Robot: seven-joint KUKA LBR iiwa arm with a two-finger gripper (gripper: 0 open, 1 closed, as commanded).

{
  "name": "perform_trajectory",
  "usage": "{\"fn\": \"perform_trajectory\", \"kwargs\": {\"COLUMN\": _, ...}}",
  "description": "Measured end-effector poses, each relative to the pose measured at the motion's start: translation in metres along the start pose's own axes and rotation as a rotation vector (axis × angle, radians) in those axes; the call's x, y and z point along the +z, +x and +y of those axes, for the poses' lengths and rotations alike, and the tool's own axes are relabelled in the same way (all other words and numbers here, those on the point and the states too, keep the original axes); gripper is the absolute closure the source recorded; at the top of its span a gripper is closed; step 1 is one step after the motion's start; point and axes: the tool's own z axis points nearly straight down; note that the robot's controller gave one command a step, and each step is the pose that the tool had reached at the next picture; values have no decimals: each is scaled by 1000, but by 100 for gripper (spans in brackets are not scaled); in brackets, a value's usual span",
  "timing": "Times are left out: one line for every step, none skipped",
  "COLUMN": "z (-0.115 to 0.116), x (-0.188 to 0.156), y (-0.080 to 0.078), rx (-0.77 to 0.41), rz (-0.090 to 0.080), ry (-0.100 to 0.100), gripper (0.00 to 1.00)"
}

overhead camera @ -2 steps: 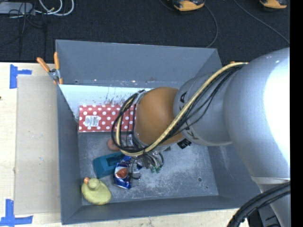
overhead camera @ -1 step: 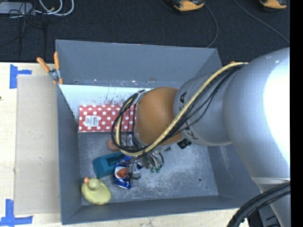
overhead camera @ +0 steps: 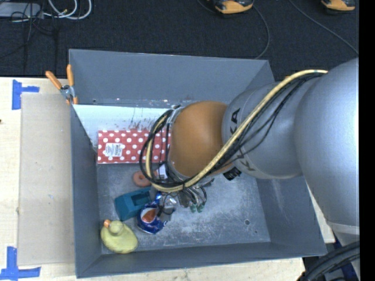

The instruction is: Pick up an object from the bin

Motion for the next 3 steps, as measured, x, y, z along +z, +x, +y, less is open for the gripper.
{"fn": "perform_trajectory", "kwargs": {"z": 3, "x": -36, "y": -2, "rx": -7, "rz": 1, "ry": -2, "gripper": 100}}
{"fn": "perform_trajectory", "kwargs": {"z": 1, "x": -68, "y": -3, "rx": -3, "rz": 4, "ry": 0, "gripper": 100}}
{"fn": "perform_trajectory", "kwargs": {"z": 1, "x": -115, "y": -16, "rx": 9, "rz": 3, "ry": -1, "gripper": 100}}
